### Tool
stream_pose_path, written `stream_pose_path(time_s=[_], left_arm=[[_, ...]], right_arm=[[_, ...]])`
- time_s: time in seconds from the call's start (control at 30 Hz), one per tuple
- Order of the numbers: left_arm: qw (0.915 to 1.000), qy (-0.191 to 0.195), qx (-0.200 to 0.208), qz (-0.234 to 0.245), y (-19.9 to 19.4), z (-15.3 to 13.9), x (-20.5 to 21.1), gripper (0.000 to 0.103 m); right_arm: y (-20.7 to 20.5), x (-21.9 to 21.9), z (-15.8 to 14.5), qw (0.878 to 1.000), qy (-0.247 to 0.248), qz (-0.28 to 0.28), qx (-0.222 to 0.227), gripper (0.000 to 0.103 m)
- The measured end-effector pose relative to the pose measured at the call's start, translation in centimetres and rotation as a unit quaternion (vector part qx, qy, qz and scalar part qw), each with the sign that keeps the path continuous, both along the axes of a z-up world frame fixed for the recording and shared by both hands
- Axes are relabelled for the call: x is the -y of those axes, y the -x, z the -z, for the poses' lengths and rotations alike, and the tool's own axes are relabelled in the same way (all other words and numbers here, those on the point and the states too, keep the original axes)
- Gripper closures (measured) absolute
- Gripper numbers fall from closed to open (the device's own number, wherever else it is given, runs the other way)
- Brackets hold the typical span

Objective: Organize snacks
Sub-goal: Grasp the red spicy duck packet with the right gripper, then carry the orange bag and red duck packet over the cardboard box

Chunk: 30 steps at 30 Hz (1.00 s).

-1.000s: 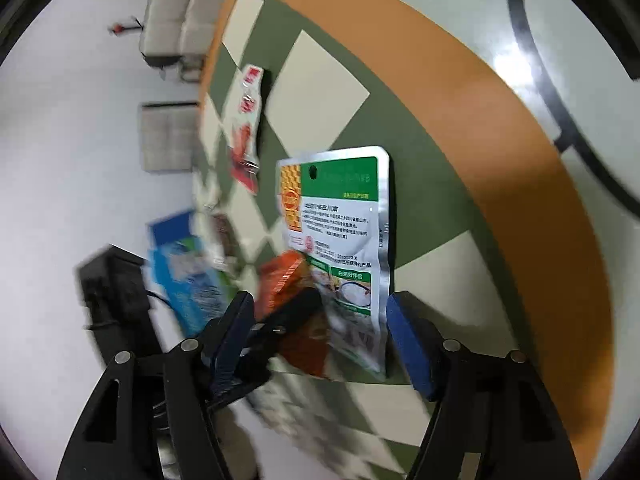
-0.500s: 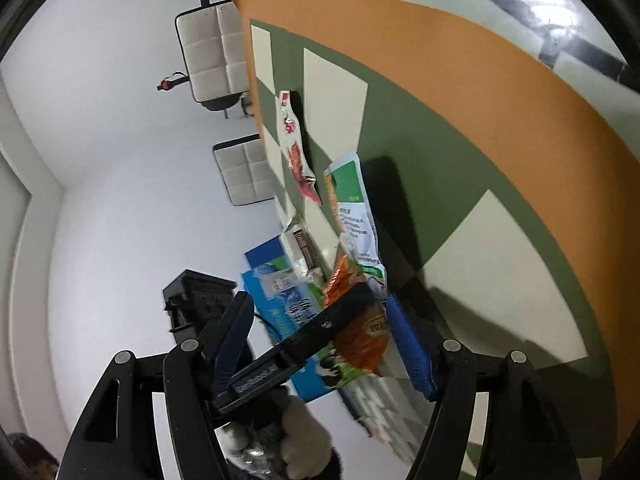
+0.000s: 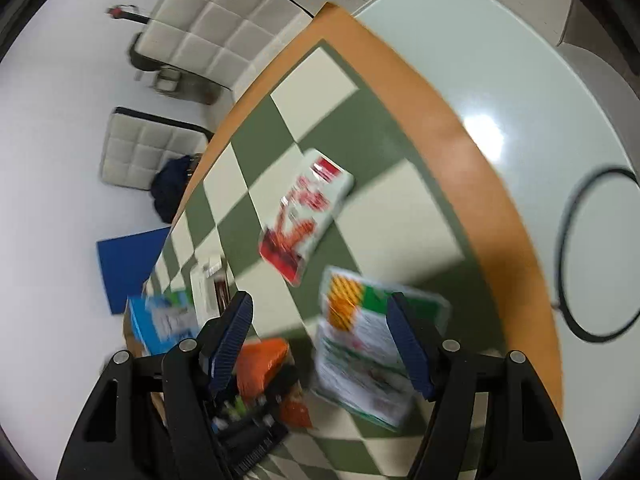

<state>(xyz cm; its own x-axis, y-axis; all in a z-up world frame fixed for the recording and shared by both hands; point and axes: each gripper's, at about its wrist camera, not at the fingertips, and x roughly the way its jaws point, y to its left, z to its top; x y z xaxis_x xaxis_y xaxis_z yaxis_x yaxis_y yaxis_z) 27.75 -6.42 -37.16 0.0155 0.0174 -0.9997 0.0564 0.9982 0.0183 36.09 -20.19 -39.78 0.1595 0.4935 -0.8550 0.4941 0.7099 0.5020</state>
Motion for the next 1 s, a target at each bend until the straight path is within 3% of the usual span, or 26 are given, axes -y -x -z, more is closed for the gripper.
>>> stream_pose_path(time_s=[0.2, 0.27, 0.33, 0.4, 0.47, 0.5, 0.53, 0.6, 0.73, 0.8, 1.0], left_arm=[[0.9984, -0.014, -0.029, -0.047, -2.0, 2.0, -3.4, 0.048], [0.998, -0.01, -0.032, -0.054, -2.4, 2.2, -4.1, 0.048], [0.998, -0.008, -0.033, -0.054, -2.9, 2.5, -4.1, 0.048], [0.998, -0.008, -0.032, -0.053, -3.1, 2.7, -4.1, 0.048], [0.9979, -0.004, -0.036, -0.054, -3.1, 3.2, -3.4, 0.048], [0.9978, -0.002, -0.038, -0.055, -3.1, 3.3, -3.4, 0.048], [0.9978, 0.0, -0.037, -0.055, -3.0, 3.2, -3.5, 0.048], [0.998, 0.0, -0.036, -0.052, -2.6, 3.3, -3.5, 0.048], [0.9986, 0.004, -0.029, -0.045, -2.6, 2.9, -3.8, 0.048], [0.9991, 0.005, -0.02, -0.037, -2.2, 2.0, -3.6, 0.048], [0.9994, 0.025, 0.024, -0.009, -1.4, -3.2, -3.1, 0.048]], right_arm=[[-7.2, -3.5, 5.0, 0.993, 0.029, -0.011, -0.111, 0.031], [-8.9, -4.8, 5.8, 0.99, 0.063, -0.019, -0.127, 0.023], [-10.7, -6.9, 5.8, 0.982, 0.116, -0.064, -0.136, 0.018], [-11.9, -9.5, 6.1, 0.964, 0.172, -0.14, -0.145, 0.016], [-11.9, -12.3, 6.4, 0.935, 0.233, -0.226, -0.145, 0.022], [-11.5, -13.3, 5.7, 0.93, 0.246, -0.251, -0.112, 0.027], [-11.2, -13.4, 5.3, 0.928, 0.249, -0.258, -0.1, 0.041], [-10.4, -13.2, 5.0, 0.925, 0.249, -0.272, -0.093, 0.048], [-8.2, -9.7, 4.3, 0.933, 0.248, -0.249, -0.081, 0.049], [-6.9, -8.0, 3.8, 0.943, 0.23, -0.229, -0.074, 0.05], [-3.0, -4.6, 0.7, 0.963, 0.182, -0.195, -0.029, 0.05]])
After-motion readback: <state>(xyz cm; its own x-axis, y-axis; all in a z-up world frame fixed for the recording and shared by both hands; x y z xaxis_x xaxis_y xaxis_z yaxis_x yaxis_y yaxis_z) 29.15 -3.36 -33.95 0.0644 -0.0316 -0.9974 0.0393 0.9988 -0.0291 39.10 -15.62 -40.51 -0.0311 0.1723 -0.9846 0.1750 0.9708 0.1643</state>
